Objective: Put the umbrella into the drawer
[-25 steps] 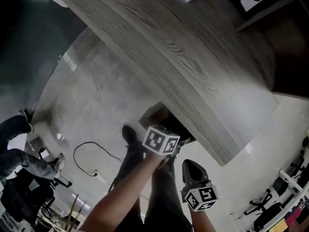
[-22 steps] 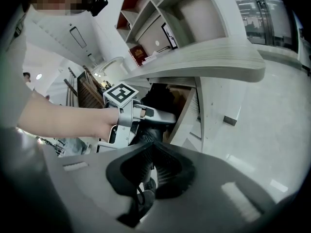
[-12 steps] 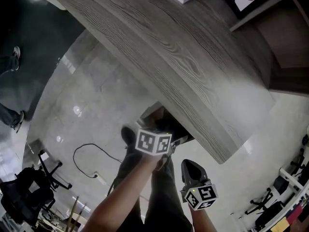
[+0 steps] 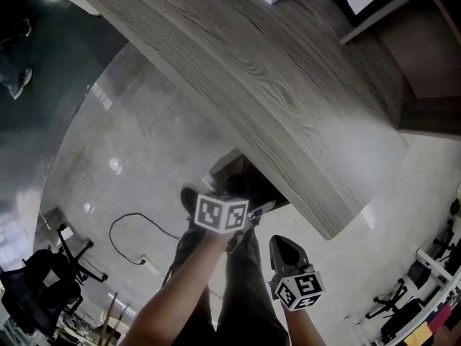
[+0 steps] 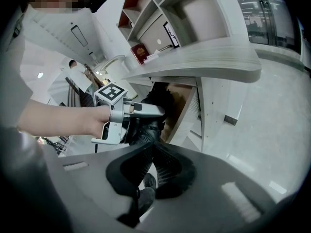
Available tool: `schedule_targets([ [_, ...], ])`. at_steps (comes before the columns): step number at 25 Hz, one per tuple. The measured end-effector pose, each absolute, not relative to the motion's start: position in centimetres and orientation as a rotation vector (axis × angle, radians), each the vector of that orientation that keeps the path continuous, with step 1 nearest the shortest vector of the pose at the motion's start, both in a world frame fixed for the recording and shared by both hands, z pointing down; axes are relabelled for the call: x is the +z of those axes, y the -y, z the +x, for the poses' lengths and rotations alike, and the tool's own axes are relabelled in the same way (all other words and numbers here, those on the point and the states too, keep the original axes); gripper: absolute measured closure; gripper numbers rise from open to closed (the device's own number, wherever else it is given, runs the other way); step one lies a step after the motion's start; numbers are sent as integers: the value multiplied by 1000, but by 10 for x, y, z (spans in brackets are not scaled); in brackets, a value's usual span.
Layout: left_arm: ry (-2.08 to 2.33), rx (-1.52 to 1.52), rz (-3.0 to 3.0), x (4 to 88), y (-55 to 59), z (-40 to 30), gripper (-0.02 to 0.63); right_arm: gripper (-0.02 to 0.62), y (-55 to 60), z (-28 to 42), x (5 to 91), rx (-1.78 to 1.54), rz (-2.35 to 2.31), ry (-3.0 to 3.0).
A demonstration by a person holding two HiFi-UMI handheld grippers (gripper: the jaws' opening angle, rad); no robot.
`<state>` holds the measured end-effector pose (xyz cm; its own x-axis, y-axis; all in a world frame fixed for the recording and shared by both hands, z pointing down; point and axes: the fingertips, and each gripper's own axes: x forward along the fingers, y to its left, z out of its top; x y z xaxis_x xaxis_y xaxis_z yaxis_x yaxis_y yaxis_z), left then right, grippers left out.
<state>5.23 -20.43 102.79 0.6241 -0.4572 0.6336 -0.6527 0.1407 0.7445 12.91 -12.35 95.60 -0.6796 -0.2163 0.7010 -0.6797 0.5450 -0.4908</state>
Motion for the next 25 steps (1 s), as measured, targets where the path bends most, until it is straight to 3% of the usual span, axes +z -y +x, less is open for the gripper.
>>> schedule_targets([
  [11,1055,235,1535,983,184,27,169,590,143,122,904,964,694,2263],
  [25,1144,213,1623,822,170,43,209,589,145,121,761,946,640,2320],
])
